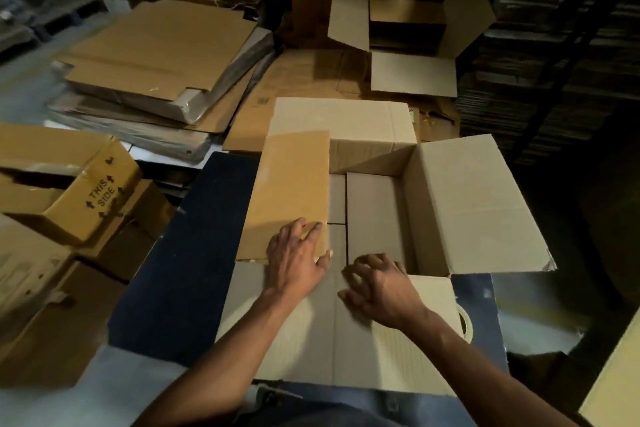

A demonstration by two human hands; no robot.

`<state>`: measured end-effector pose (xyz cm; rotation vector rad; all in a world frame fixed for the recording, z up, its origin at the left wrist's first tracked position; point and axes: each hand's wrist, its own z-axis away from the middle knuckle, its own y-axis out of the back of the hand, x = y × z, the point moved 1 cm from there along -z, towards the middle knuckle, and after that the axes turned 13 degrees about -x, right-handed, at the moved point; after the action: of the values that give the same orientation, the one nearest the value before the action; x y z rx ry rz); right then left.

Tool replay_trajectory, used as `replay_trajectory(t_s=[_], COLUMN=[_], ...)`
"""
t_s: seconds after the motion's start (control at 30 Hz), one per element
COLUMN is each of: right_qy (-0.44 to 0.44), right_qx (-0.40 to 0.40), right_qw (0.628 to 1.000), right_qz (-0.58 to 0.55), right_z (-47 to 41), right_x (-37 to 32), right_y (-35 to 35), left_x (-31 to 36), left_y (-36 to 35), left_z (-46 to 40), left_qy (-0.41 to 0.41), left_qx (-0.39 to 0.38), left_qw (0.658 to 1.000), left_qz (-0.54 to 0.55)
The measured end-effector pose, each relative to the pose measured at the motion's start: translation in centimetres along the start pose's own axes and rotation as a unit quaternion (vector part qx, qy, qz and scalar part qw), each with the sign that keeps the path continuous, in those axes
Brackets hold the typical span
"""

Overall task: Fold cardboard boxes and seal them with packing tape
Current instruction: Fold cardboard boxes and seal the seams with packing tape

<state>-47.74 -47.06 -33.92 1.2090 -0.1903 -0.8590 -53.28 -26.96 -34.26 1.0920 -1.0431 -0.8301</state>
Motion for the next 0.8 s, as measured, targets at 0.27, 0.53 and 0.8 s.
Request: replay_trajectory(t_s=[0.27, 0.53, 0.8], right_qy=[0.161, 0.197, 0.139], right_qx=[-0.144, -0.254, -0.259], right_qw=[0.968, 0.931, 0.951], right_qz=[0.128, 0.173, -0.093], right_z=[1.0, 1.4, -6.3], right_x=[-6.7, -8.7, -5.6], right_y=[-1.6, -0.6, 19.1], left_x=[-6.3, -10.6, -17.0], left_y=[7.9, 10.2, 11.0], left_z=[1.3, 1.4, 1.9], left_qy=[0.076, 0.116, 0.259], left_qx=[0.157, 0.191, 0.304], left_qw=[0.932, 0.867, 0.737], left_qz=[0.317, 0.445, 0.545])
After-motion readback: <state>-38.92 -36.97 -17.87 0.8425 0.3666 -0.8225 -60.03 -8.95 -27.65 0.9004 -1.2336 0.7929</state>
